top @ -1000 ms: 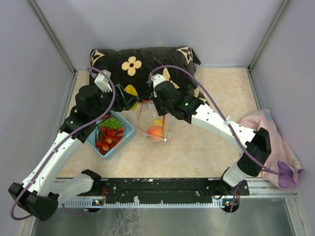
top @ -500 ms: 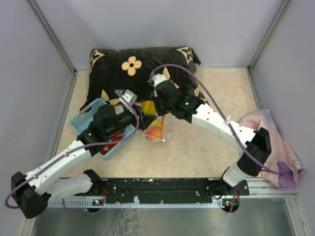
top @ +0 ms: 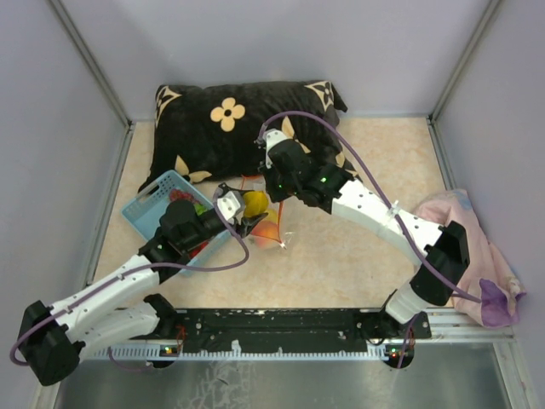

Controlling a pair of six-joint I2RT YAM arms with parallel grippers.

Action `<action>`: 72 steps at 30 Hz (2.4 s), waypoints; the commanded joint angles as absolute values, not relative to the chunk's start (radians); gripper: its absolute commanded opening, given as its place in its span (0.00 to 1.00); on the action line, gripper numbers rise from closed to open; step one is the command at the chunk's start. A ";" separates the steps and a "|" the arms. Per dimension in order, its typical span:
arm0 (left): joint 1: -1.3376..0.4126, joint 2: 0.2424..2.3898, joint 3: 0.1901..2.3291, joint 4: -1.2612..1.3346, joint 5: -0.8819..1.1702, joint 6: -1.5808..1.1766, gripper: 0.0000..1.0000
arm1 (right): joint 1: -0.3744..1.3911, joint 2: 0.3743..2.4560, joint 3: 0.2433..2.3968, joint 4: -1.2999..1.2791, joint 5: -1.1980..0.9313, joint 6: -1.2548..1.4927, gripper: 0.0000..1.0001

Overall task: Place the food in the zip-top bag and seal the zipper
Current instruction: Place the fake fruit in the zipper food storage bag, then pick up the fake fruit from the bin.

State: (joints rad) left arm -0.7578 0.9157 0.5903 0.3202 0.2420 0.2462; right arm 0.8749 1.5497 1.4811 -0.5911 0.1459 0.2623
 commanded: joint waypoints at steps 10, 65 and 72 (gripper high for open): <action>-0.764 0.987 0.667 0.334 0.158 0.439 0.72 | 0.880 1.519 1.521 -0.538 0.105 0.276 0.03; 0.030 1.348 1.004 -0.470 -0.027 -0.528 0.80 | 0.866 1.505 1.464 -0.539 0.167 0.176 0.04; 0.065 1.456 0.993 -0.363 -0.075 -0.655 0.72 | 0.859 1.513 1.461 -0.535 0.158 0.158 0.04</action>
